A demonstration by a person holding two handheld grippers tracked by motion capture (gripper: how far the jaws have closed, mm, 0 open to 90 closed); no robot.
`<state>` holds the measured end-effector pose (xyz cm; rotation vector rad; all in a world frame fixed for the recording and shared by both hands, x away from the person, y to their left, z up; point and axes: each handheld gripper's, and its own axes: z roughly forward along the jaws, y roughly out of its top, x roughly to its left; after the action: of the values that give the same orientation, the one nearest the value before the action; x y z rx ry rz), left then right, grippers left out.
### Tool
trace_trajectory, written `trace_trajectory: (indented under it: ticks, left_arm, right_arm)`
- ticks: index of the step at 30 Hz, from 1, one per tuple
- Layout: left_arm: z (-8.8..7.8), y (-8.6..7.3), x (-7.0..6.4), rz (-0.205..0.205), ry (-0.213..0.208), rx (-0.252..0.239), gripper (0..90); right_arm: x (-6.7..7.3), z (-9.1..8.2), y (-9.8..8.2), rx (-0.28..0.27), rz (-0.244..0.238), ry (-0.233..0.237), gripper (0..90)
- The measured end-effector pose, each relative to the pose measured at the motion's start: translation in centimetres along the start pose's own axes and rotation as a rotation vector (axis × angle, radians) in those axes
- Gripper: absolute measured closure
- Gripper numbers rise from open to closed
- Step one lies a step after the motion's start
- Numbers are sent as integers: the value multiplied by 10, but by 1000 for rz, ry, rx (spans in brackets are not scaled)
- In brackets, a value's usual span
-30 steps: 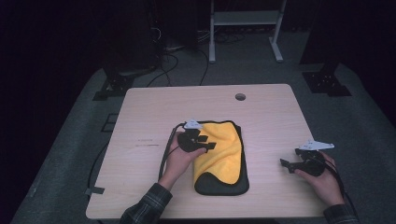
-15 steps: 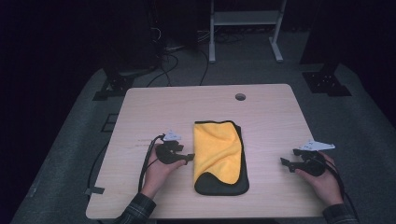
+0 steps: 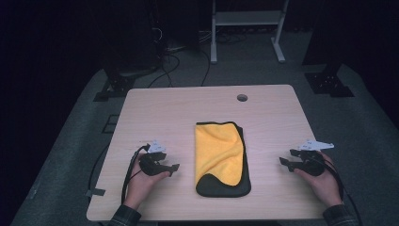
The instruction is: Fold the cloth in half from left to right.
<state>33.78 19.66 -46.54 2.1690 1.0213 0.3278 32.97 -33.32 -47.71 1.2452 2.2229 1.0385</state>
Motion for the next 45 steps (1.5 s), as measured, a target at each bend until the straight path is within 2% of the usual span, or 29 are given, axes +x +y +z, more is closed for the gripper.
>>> trace_trajectory:
  ticks: [4,6,8,10,13,16,22,28,32,39,43,45]
  left_arm:
    - [-2,-9,3,12,16,22,228]
    - [-2,-13,4,30,7,7,210]
    - [-2,-16,4,70,-12,-10,178]
    - [-2,-21,4,119,0,-30,153]
    - [-1,-25,5,113,0,-49,85]
    - [0,-25,6,112,4,-37,43]
    - [0,-25,6,111,4,-36,33]
    - [0,-25,6,111,4,-36,32]
    - [0,-25,6,111,5,-36,32]
    - [1,-25,6,112,5,-40,32]
    - [1,-25,6,112,5,-40,32]
    - [1,-25,6,112,5,-40,32]
  right_arm:
    - [4,1,7,-14,1,25,385]
    - [7,2,11,-26,-1,38,393]
    - [9,4,16,-25,-11,43,396]
    - [11,5,23,-33,-16,55,402]
    - [15,8,32,-45,-27,72,417]
    - [20,12,42,-52,-29,108,443]
    - [33,26,75,-79,-39,187,490]
    - [43,54,103,-72,-64,220,532]
    - [42,79,122,-75,-44,225,552]
    - [35,125,151,-39,-20,193,592]
    - [30,142,158,-31,13,195,636]
    - [28,151,158,0,27,217,650]
